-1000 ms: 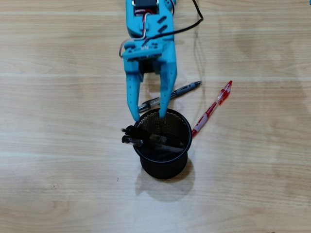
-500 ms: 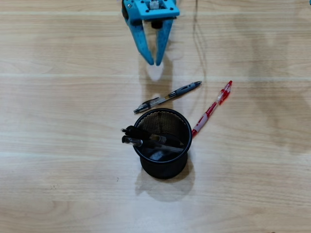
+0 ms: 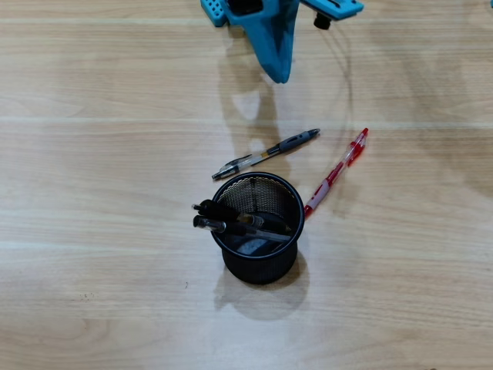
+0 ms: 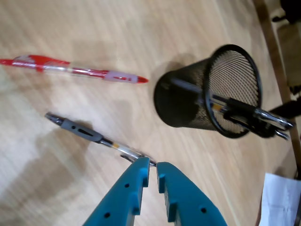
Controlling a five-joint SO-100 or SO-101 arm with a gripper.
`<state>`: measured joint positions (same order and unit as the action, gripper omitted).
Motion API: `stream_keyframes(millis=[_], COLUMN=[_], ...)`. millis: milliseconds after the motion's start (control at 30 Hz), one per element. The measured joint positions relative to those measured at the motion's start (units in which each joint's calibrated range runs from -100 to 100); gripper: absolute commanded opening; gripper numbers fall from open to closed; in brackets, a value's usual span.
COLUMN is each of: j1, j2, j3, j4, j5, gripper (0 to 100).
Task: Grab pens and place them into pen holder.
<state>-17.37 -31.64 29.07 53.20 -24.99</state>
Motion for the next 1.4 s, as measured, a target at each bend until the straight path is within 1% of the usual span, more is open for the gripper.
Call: stream_keyframes(millis=[100,200,433,500,600,633,733,833,933,1233,1400], j1=[-1.89,-2.71,-4.06,-4.69,-4.15,-4.15,-2.44,-0.54,0.63,0.63,-0.54], j2=[0.0,0.0,0.51,4.07,8.06,12.13,16.96,22.14,25.45,30.53,32.06], j3=[3.73,6.57,7.1,4.35,-0.09,-4.26,-10.12,-17.67,-21.66,-22.19,-20.95], j4=[0.0,0.0,1.12,1.38,3.29,6.06,10.47,14.71,16.52,16.87,16.87], j5=[1.77,2.29,3.38,5.56,6.81,7.01,7.74,10.49,13.04,22.7,24.78], gripper=[3,3,3,3,3,3,3,3,3,4,6])
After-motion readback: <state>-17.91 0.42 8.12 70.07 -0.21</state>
